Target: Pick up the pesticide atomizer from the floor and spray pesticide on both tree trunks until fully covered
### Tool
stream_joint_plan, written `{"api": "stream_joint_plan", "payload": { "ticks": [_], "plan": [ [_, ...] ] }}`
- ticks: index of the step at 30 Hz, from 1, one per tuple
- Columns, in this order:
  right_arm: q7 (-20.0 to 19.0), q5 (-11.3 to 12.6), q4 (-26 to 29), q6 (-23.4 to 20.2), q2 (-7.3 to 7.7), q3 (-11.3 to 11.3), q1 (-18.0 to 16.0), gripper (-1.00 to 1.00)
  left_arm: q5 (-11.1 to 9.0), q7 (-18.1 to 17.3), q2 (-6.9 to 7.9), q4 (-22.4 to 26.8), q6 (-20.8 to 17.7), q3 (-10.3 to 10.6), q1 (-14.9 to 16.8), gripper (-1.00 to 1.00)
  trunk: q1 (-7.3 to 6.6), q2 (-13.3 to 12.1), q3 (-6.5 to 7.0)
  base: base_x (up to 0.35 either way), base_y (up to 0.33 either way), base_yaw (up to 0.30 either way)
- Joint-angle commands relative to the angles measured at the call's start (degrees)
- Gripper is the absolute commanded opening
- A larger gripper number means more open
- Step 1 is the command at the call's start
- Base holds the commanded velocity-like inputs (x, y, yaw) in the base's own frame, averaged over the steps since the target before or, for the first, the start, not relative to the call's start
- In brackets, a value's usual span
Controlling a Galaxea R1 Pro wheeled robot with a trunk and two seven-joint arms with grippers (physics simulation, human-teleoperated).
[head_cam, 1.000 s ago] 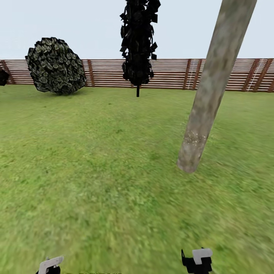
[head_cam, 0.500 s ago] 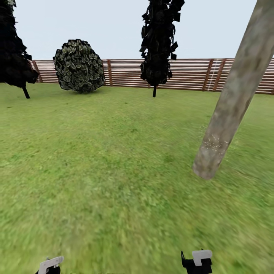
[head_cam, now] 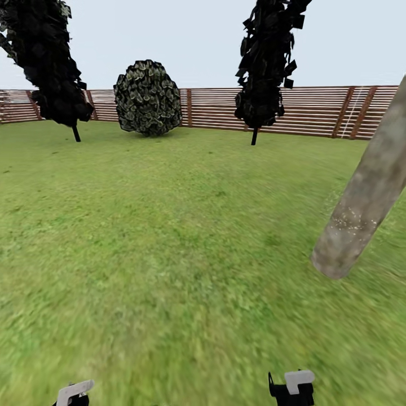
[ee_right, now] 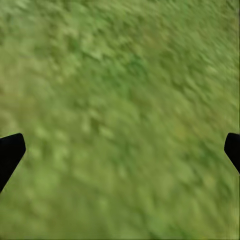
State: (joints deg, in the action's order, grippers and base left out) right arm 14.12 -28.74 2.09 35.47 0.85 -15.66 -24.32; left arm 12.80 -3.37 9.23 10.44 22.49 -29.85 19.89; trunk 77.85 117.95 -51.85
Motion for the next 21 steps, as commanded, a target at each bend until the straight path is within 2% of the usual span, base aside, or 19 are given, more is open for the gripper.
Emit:
{"api": "stream_joint_plan", "payload": {
  "ticks": [1,21],
  "plan": [
    [0.4,-0.6,-0.1,0.1,0.02,-0.3,0.0,1.00,0.4,-0.3,-0.01,-0.1,0.2,-0.5,0.1,-1.00,-0.01,0.0,-0.05,0.000,0.000,0.281],
    [0.4,-0.6,-0.1,0.1,0.01,-0.3,0.0,1.00,0.3,-0.3,-0.01,-0.1,0.2,-0.5,0.1,-1.00,-0.01,0.0,-0.05,0.000,0.000,0.281]
  ]
}}
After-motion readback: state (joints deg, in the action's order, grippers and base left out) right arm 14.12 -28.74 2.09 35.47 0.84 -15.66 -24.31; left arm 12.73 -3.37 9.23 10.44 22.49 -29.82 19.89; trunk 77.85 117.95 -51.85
